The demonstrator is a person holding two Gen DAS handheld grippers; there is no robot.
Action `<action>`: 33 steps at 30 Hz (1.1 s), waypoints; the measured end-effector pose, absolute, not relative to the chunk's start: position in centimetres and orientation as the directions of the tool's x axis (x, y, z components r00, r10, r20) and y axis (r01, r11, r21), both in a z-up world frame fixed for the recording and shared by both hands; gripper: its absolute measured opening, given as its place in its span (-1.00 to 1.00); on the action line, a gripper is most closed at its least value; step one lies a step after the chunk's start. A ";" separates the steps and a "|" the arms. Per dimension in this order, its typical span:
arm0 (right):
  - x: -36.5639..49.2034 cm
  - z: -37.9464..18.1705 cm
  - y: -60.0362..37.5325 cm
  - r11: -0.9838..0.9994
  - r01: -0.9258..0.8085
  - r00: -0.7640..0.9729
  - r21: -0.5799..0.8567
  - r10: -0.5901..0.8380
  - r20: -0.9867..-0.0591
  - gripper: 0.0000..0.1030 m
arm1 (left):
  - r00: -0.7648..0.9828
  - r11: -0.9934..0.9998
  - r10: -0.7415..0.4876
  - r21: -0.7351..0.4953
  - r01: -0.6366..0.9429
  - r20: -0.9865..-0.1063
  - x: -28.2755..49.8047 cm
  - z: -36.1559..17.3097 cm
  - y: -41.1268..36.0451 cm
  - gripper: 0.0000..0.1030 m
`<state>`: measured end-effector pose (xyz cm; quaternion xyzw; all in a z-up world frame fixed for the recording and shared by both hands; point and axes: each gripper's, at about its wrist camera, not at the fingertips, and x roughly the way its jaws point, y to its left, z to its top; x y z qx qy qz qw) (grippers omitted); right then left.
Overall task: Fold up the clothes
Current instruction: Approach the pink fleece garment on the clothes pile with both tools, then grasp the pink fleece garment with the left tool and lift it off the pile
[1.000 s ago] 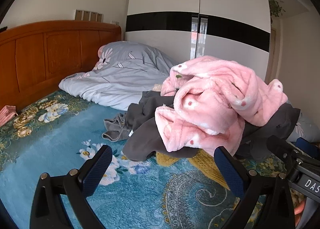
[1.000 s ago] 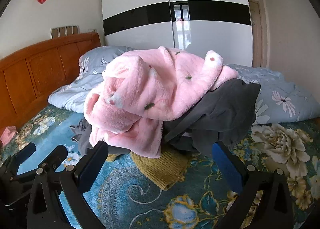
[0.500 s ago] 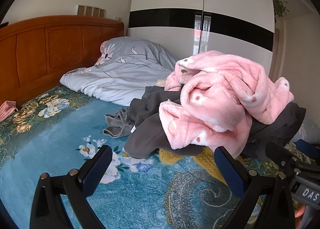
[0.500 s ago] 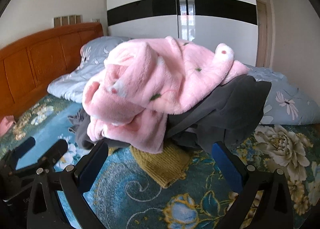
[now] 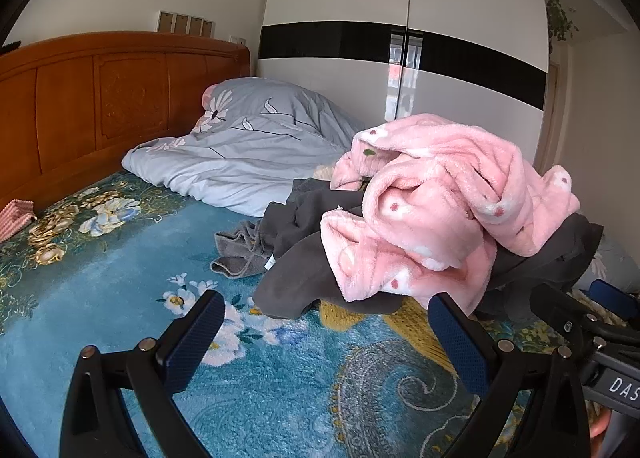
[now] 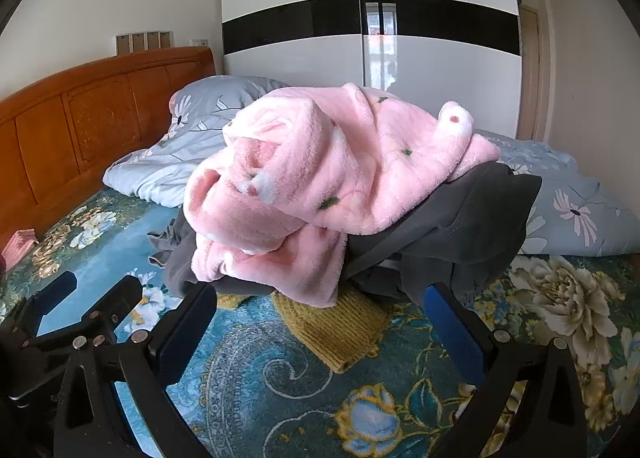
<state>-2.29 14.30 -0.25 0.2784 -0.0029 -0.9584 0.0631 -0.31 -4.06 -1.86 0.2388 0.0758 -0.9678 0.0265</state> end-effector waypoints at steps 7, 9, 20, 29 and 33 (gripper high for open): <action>-2.0 0.4 14.1 -0.987 0.144 -0.837 0.067 -0.158 -0.523 1.00 | -0.877 -0.984 0.009 -0.158 0.077 -0.480 -0.3 -2.1 -4.7 1.00; -2.2 0.5 13.9 -0.987 0.149 -0.837 0.062 -0.159 -0.524 1.00 | -0.875 -0.986 0.006 -0.148 0.075 -0.484 -0.2 -2.4 -4.8 1.00; -3.1 0.6 15.6 -0.987 0.129 -0.848 0.095 -0.159 -0.505 1.00 | -0.840 -0.989 0.107 -0.146 -0.034 -0.532 -3.1 -1.4 -4.0 1.00; 0.0 -1.0 22.4 -0.994 0.041 -0.850 0.099 -0.087 -0.519 1.00 | -0.732 -0.891 0.407 -0.414 -0.187 -0.547 -9.6 1.3 1.4 1.00; 1.3 -1.4 24.5 -0.995 0.043 -0.840 0.092 -0.086 -0.535 1.00 | -0.709 -0.845 0.468 -0.502 -0.185 -0.527 -11.4 1.9 2.6 0.96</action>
